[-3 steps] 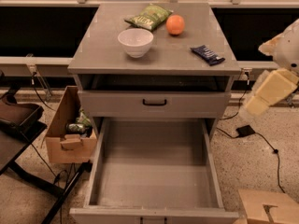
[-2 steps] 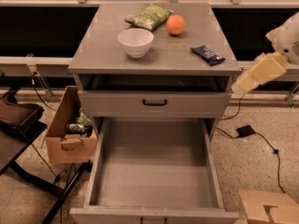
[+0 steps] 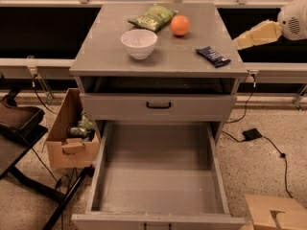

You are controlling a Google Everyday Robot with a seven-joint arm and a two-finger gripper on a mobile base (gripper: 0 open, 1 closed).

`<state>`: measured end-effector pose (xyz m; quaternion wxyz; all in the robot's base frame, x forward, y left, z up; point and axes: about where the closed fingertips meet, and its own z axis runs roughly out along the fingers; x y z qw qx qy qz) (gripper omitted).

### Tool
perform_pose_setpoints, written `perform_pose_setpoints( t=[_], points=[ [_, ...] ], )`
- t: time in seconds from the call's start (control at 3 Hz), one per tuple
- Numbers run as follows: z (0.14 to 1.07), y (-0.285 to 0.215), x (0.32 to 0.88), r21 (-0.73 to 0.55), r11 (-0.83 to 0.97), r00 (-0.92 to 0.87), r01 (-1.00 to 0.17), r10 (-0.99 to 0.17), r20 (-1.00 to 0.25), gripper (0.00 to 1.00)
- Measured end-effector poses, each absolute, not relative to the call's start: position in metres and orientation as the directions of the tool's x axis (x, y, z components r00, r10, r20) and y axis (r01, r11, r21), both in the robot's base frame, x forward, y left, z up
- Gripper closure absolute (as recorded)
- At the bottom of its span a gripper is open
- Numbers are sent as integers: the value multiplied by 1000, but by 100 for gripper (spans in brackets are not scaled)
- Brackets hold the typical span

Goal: Place rxbar blueberry into middle drawer

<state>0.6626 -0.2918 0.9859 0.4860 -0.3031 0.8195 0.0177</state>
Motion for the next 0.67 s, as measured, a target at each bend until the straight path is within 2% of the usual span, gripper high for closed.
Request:
perform_pose_setpoints(
  t=[0.67],
  points=[
    [974,-283,693,-228,832,-339,-506,-435,-834,0]
  ],
)
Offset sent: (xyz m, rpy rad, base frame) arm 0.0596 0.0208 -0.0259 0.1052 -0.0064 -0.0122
